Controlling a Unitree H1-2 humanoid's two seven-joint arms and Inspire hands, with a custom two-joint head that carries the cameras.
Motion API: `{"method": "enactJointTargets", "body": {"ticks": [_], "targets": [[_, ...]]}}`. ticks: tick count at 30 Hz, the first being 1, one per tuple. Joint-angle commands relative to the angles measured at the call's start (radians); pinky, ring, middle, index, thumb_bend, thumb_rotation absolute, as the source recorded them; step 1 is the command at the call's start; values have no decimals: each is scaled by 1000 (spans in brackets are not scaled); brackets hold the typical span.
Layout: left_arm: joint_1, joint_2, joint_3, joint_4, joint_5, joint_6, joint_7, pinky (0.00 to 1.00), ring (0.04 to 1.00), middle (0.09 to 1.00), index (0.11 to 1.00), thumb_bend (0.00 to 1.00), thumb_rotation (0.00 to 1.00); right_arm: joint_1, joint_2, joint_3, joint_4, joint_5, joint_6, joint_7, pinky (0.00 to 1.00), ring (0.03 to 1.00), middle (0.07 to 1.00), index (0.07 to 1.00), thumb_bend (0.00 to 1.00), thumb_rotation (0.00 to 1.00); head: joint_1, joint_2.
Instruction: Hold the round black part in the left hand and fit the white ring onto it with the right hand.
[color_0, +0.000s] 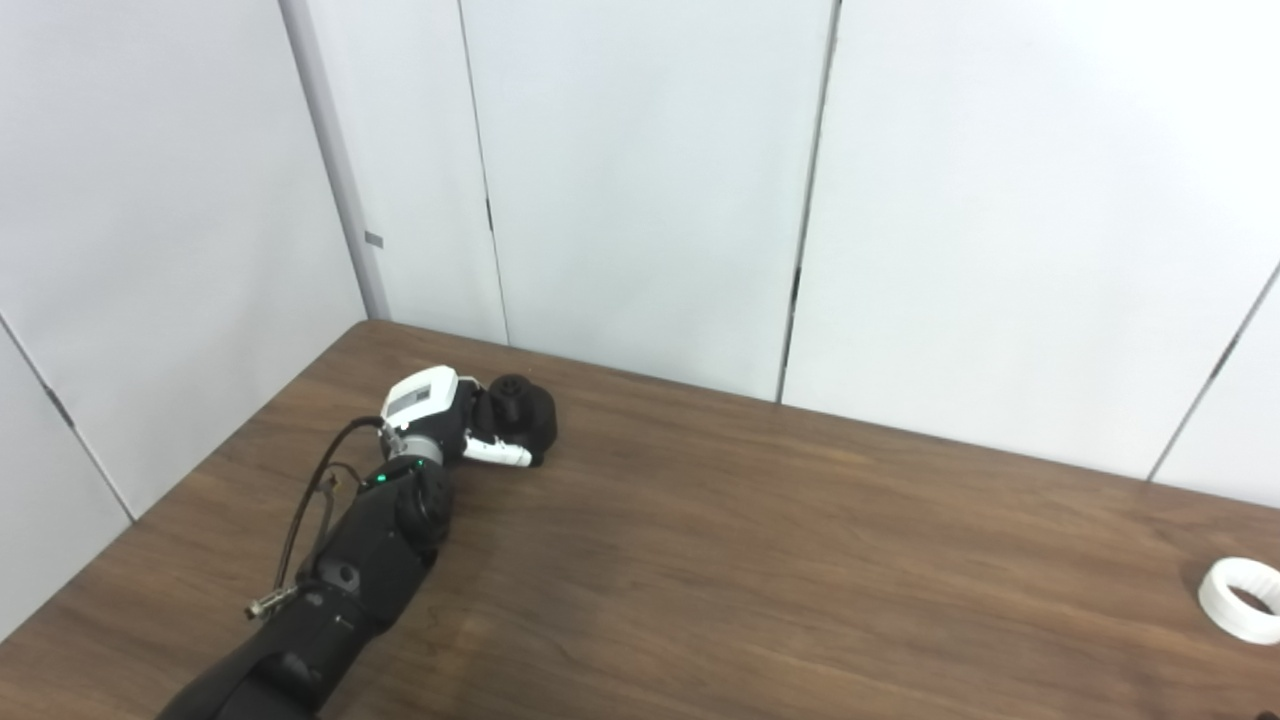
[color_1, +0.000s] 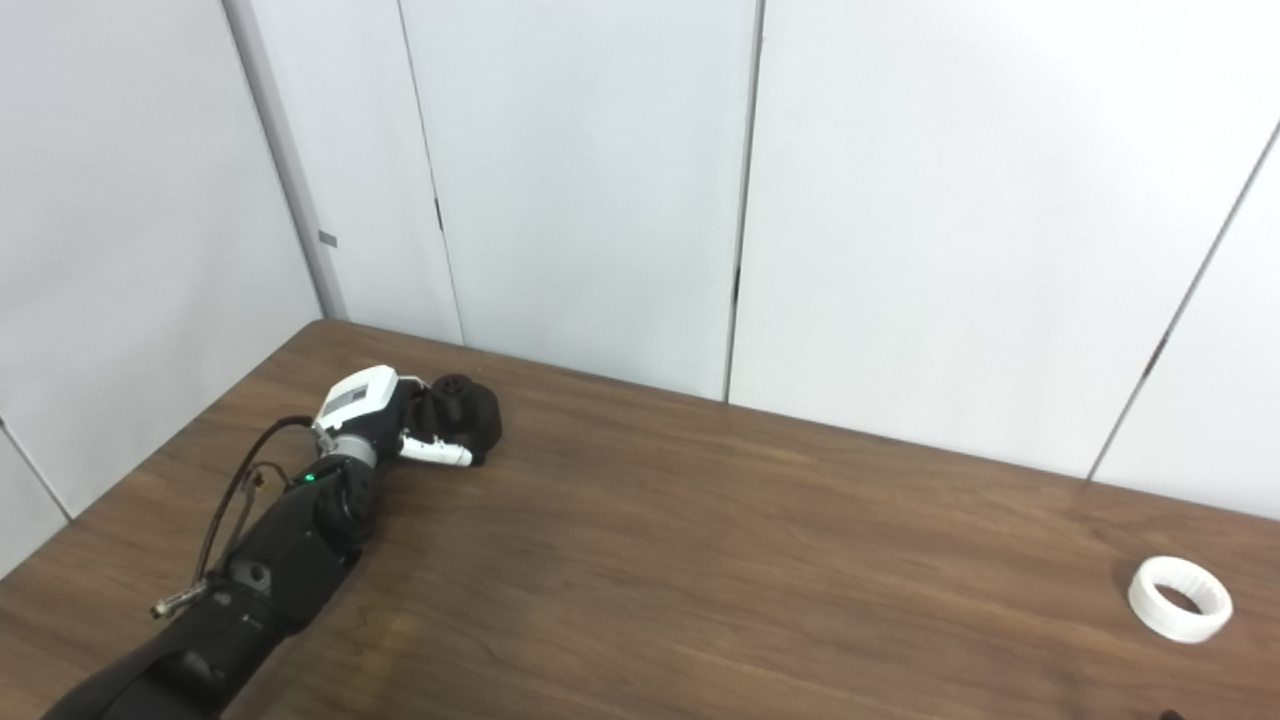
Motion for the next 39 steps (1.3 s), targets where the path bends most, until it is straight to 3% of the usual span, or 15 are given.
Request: {"method": "enactJointTargets", "body": {"ticks": [1,15,21,27,39], "targets": [[-58,19,-4,-8,11,-14,13,1000,935,873,757,1000,417,-11,-7,-1,-45,-1,-13,-7,858,945,916,925,788,1000,1,0],[-57,16,0,-5,4,-34,26,1000,965,917,819,1000,440,-10,-11,2,-46,1,-11,-3,905,943,905,919,789,1000,-1,5],[-61,8,10,9,-5,-46,48,1000,956,908,774,1000,414,-8,-9,2,-50,4,-2,-4,881,939,901,918,794,1000,-2,7],[-62,-23,64,29,-60,-53,77,1000,949,881,701,1000,385,-9,-13,2,-44,6,-9,2,910,943,900,915,798,1000,-2,9],[-59,-51,124,81,-143,-107,114,976,926,860,679,1000,389,-8,-18,4,-50,12,-1,7,925,947,902,920,801,1000,-2,11]]}}
